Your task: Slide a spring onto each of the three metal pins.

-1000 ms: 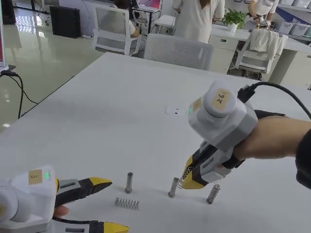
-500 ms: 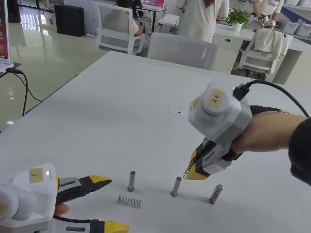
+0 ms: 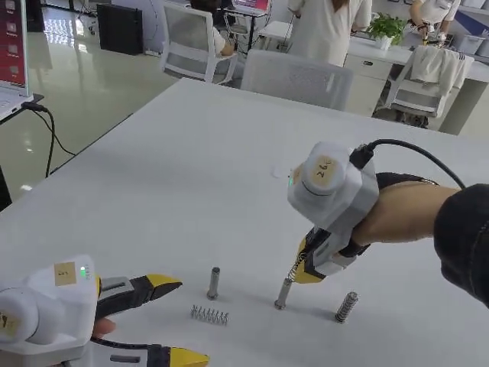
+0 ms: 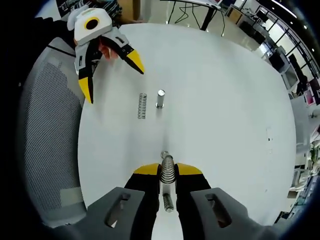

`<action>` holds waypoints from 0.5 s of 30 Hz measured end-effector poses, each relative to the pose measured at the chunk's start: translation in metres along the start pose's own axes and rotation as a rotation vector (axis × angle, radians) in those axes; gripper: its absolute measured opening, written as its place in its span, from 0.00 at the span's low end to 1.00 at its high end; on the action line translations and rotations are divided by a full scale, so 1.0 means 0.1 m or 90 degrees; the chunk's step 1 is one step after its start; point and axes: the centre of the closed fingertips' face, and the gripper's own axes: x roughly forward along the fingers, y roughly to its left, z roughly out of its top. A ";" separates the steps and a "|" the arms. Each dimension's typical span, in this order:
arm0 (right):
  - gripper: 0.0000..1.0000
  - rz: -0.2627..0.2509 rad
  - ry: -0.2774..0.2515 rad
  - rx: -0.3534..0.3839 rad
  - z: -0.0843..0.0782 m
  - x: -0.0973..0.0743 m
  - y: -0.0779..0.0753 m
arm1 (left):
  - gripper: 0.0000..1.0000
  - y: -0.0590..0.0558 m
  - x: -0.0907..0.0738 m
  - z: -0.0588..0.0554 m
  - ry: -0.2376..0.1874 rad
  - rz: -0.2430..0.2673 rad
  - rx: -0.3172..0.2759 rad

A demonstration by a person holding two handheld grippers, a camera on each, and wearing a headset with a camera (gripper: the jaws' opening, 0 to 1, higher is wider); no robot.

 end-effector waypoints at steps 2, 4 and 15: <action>0.09 0.002 -0.001 0.002 0.00 0.02 -0.01 | 0.60 0.00 0.00 0.00 0.000 0.000 0.000; 0.09 0.005 0.001 0.002 0.00 0.03 0.00 | 0.60 0.00 0.00 0.00 0.000 0.000 -0.001; 0.09 0.015 0.007 0.004 0.01 0.12 0.01 | 0.58 -0.01 0.02 -0.02 0.002 -0.004 -0.002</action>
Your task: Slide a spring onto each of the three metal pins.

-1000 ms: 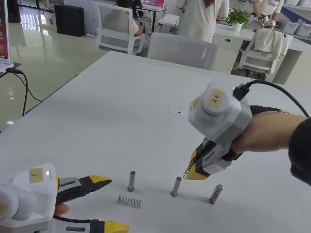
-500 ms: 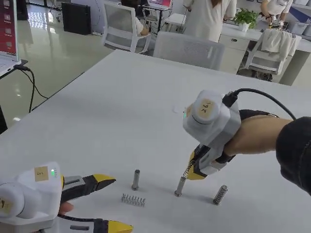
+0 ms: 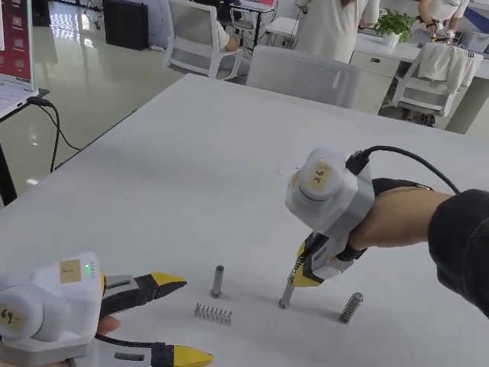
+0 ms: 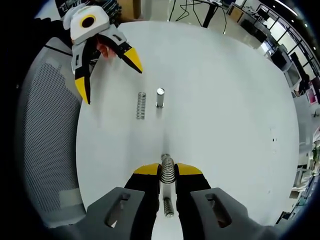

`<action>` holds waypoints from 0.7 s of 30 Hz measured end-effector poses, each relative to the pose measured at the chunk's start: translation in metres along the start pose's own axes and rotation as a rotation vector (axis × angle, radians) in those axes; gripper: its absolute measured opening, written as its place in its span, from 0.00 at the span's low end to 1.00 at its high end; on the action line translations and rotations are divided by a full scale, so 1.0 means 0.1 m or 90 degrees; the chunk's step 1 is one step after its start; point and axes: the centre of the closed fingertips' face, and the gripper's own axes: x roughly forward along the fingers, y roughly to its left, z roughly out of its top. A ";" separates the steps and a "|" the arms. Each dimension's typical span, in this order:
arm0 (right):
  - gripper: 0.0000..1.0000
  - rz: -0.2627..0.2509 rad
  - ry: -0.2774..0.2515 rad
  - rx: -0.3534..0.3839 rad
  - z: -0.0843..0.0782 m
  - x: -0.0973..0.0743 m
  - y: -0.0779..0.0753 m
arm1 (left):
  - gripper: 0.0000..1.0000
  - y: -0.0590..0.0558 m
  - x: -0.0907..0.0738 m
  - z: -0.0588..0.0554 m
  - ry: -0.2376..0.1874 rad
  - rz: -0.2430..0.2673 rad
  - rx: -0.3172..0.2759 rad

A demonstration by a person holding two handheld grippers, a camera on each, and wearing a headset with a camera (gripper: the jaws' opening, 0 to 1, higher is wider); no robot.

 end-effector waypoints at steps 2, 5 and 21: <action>0.09 0.002 0.004 0.000 -0.01 0.02 0.00 | 0.58 0.00 0.00 0.00 0.000 0.000 0.000; 0.09 0.007 0.006 0.003 -0.01 0.06 0.01 | 0.58 0.00 0.00 -0.01 0.001 0.000 -0.001; 0.09 0.021 0.024 0.018 -0.06 0.30 0.02 | 0.57 0.02 -0.01 -0.02 0.005 0.002 -0.004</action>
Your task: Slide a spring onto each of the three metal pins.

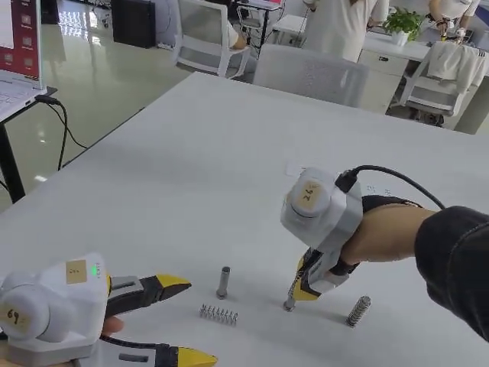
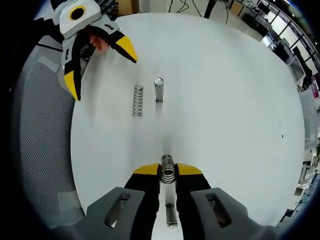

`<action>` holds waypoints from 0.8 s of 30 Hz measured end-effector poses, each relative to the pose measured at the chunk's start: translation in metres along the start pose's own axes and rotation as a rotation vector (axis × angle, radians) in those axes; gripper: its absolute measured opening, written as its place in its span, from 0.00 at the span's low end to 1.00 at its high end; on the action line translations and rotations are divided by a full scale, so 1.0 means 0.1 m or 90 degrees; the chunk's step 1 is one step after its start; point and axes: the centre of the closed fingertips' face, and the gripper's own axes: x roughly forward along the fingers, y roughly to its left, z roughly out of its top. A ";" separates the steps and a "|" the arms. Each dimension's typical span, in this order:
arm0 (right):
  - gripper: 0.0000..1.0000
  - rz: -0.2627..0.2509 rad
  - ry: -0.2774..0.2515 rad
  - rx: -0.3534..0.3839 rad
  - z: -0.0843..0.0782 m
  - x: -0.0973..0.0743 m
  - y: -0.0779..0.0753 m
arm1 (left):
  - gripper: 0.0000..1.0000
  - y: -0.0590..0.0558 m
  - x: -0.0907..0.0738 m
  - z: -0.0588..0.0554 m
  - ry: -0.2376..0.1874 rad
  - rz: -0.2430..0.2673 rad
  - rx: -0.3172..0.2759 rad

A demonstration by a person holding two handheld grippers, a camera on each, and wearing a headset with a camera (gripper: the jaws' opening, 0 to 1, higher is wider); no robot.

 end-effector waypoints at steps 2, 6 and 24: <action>0.09 0.004 0.001 0.002 0.00 0.03 0.02 | 0.57 0.00 0.00 0.00 0.000 0.001 -0.001; 0.09 0.005 0.008 0.002 -0.01 0.09 0.03 | 0.57 0.00 -0.01 0.00 0.000 0.002 -0.002; 0.09 0.011 0.021 0.008 -0.04 0.20 0.05 | 0.57 0.01 -0.01 0.00 -0.002 0.008 -0.006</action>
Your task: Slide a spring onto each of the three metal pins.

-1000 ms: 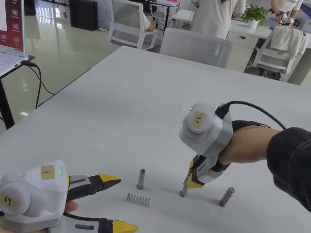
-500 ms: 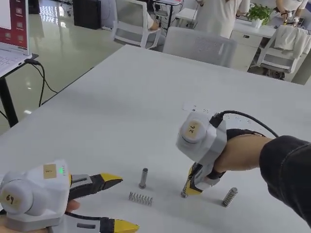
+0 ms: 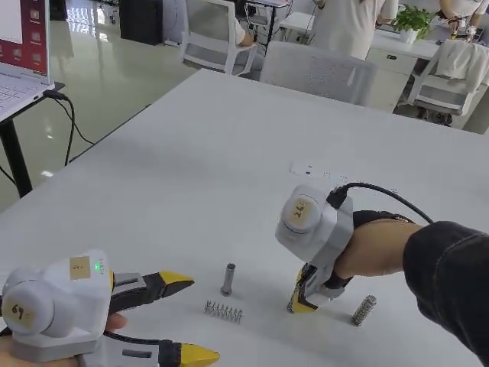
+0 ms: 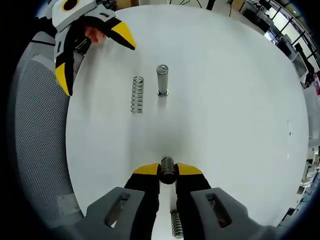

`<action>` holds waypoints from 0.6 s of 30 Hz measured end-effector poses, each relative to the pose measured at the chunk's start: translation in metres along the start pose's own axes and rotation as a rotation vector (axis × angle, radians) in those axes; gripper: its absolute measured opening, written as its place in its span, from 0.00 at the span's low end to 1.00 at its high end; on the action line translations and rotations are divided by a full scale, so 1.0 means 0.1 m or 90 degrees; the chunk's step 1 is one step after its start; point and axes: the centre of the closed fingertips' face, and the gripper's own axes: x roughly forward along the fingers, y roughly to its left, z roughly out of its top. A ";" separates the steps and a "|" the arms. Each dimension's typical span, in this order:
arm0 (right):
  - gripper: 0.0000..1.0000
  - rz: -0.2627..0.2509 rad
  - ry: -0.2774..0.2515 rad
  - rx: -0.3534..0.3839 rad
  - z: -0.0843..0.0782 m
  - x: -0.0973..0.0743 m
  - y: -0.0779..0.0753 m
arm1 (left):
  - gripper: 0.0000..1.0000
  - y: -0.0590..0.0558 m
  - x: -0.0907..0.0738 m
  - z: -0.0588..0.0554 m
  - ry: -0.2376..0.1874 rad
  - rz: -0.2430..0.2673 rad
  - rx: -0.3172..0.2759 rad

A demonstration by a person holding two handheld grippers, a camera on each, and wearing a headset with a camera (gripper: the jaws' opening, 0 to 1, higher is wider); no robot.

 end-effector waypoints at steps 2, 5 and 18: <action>0.09 -0.001 0.001 0.001 0.00 0.00 -0.01 | 0.57 0.00 0.00 0.00 0.000 0.000 0.001; 0.09 -0.001 0.001 0.002 -0.01 0.00 -0.01 | 0.57 0.00 0.00 0.01 -0.002 0.001 0.001; 0.21 -0.016 -0.025 0.000 0.05 -0.11 -0.03 | 0.57 0.01 0.01 0.00 -0.001 0.000 0.002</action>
